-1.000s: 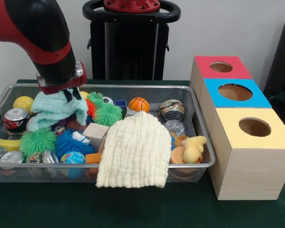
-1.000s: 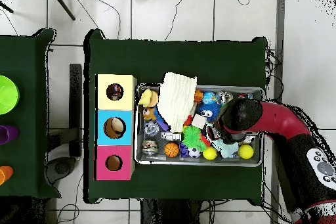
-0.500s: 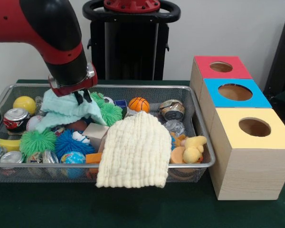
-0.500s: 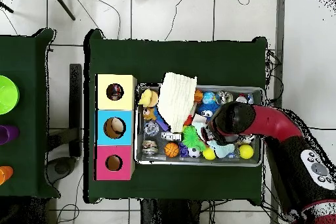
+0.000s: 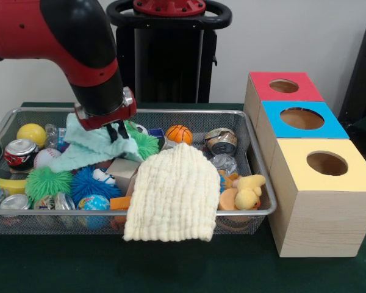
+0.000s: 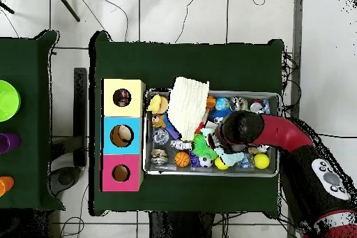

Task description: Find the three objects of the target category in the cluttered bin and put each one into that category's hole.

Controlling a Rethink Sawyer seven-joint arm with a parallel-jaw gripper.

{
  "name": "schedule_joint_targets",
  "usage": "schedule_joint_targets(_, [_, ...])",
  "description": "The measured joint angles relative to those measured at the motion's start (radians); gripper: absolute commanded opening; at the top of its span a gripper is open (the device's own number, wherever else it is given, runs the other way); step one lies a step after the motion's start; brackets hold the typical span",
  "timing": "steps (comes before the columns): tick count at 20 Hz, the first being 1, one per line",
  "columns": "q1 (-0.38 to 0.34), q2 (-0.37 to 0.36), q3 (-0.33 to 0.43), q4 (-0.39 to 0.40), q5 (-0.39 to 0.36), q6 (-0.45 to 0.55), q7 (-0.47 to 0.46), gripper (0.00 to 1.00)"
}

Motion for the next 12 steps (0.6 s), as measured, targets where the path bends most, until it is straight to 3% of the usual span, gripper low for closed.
schedule_joint_targets(12, [0.103, -0.042, -0.083, 0.075, 0.083, -0.079, 0.056, 0.0])
